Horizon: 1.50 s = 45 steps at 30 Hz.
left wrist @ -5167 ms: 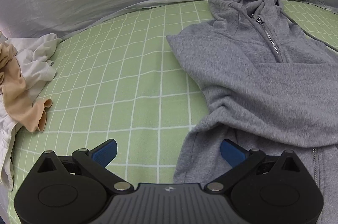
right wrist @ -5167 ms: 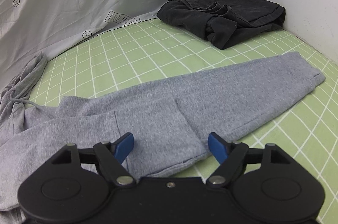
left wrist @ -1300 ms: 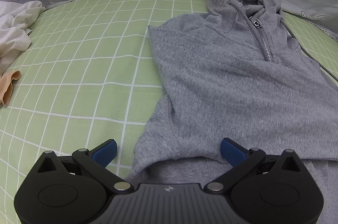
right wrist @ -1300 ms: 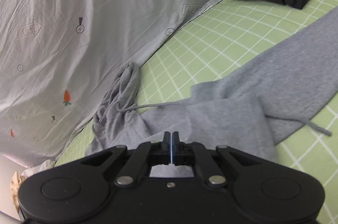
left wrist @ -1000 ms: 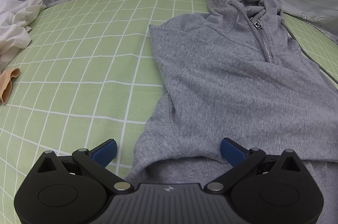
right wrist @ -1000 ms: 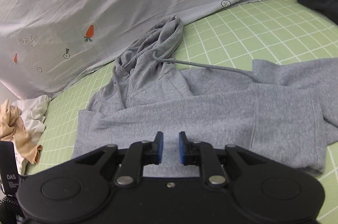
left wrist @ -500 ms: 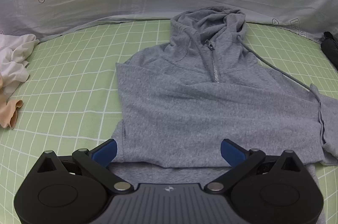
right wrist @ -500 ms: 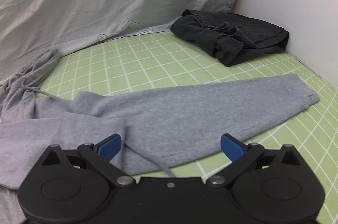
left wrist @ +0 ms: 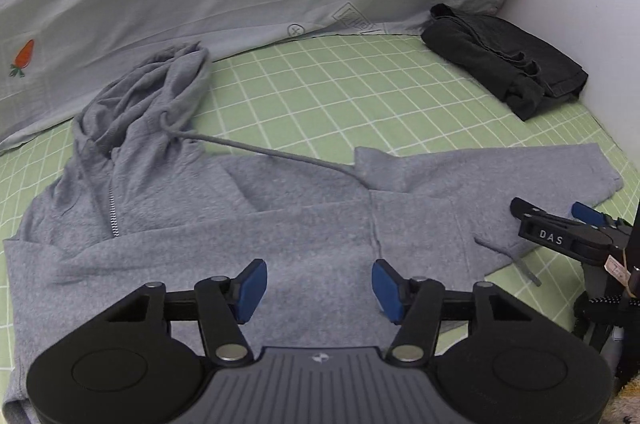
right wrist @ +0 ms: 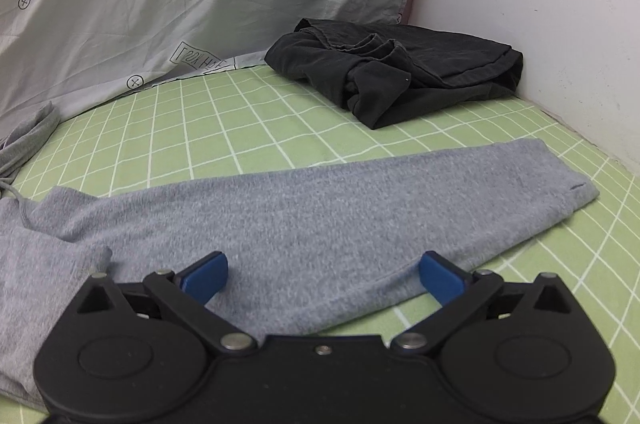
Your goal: Fold clothes
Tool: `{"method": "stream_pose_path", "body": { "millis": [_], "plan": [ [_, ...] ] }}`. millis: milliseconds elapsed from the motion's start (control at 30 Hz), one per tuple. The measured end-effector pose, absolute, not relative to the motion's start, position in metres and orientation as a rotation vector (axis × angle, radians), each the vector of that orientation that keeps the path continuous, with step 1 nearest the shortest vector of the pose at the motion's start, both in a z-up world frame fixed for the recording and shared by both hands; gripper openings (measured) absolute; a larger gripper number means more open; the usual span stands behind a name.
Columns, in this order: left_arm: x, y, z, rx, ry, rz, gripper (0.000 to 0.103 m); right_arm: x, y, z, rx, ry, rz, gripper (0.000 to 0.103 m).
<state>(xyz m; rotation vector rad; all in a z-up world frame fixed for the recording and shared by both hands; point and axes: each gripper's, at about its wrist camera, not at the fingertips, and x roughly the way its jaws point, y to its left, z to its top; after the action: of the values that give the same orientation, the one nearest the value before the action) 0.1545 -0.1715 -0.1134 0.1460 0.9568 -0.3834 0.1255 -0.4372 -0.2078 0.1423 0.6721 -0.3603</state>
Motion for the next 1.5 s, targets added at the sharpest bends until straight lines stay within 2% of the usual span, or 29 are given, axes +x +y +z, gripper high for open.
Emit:
{"method": "stream_pose_path", "body": {
  "millis": [33, 133, 367, 400, 433, 467, 867, 1167, 1500],
  "plan": [
    [0.157, -0.181, -0.116, 0.148, 0.960, -0.408, 0.046, 0.126, -0.437, -0.208, 0.141, 0.672, -0.361, 0.103],
    [0.164, -0.199, -0.125, 0.141, 0.983, -0.433, 0.039, 0.126, -0.437, -0.208, 0.140, 0.673, -0.361, 0.103],
    [0.176, -0.223, -0.143, 0.140, 1.022, -0.440, 0.037, 0.126, -0.437, -0.209, 0.137, 0.674, -0.363, 0.103],
    [0.178, -0.224, -0.144, 0.146, 1.022, -0.441, 0.026, 0.126, -0.437, -0.209, 0.136, 0.674, -0.363, 0.103],
    [0.179, -0.226, -0.144, 0.151, 1.021, -0.442, 0.006, 0.126, -0.437, -0.209, 0.136, 0.674, -0.365, 0.103],
    [0.179, -0.225, -0.144, 0.146, 1.023, -0.440, 0.004, 0.126, -0.436, -0.209, 0.136, 0.674, -0.366, 0.103],
    [0.170, -0.191, -0.116, 0.085, 0.952, -0.395, 0.003, 0.127, -0.436, -0.209, 0.135, 0.674, -0.369, 0.103],
    [0.163, -0.081, -0.079, -0.012, 0.900, -0.178, 0.003, 0.127, -0.436, -0.209, 0.134, 0.675, -0.368, 0.103],
    [0.157, 0.049, -0.090, -0.113, 0.903, 0.139, 0.003, 0.127, -0.436, -0.209, 0.132, 0.675, -0.372, 0.103]
  ]
}}
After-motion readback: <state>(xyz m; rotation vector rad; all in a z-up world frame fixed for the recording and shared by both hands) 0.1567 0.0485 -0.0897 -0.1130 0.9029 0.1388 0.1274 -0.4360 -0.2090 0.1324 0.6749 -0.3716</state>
